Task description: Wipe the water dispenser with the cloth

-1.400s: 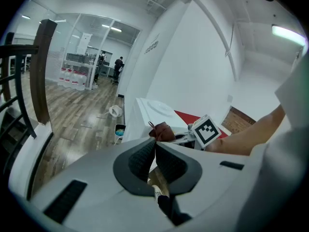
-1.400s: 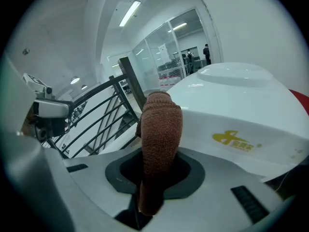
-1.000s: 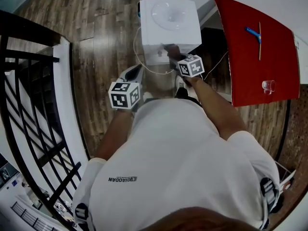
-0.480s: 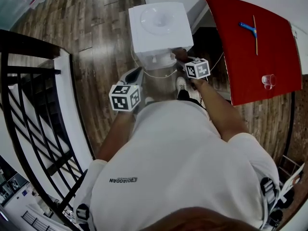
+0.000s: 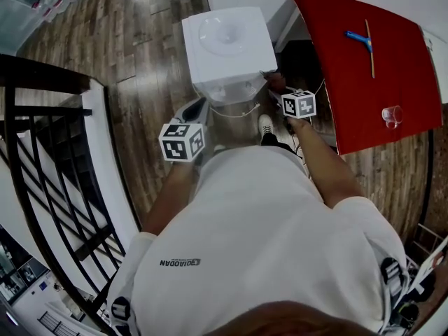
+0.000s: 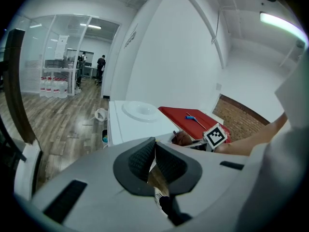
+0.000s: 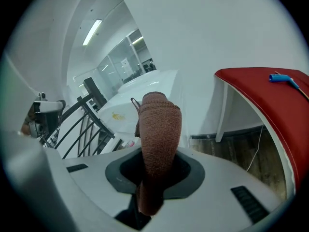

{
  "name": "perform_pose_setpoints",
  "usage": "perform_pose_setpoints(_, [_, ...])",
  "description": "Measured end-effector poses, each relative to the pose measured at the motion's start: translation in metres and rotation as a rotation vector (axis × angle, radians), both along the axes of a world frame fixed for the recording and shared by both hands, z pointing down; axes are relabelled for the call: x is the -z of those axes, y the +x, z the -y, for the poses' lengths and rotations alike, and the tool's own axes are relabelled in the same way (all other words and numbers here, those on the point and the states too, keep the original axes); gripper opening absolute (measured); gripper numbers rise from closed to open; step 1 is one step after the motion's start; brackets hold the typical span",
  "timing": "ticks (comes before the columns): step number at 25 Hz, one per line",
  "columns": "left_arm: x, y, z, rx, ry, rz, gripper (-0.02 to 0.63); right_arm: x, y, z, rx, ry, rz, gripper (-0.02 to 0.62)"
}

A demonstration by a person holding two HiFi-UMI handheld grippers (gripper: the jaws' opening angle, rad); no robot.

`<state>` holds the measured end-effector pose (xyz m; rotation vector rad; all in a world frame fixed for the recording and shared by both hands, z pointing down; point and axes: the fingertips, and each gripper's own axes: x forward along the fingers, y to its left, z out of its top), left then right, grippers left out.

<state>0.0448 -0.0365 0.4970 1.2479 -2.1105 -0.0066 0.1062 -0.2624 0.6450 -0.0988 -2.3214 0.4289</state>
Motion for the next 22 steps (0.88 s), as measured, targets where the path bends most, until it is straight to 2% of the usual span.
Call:
perform_pose_setpoints(11, [0.0, 0.006, 0.012, -0.04, -0.008, 0.006, 0.001, 0.013, 0.02, 0.045, -0.129, -0.015, 0.016, 0.074])
perform_pose_setpoints(17, [-0.005, 0.012, 0.024, -0.049, -0.029, -0.001, 0.001, 0.036, 0.007, 0.052, -0.143, -0.121, 0.052, 0.074])
perform_pose_setpoints(22, [0.005, 0.01, 0.043, -0.066, -0.041, 0.033, 0.001, 0.057, -0.02, 0.058, -0.116, -0.186, 0.108, 0.074])
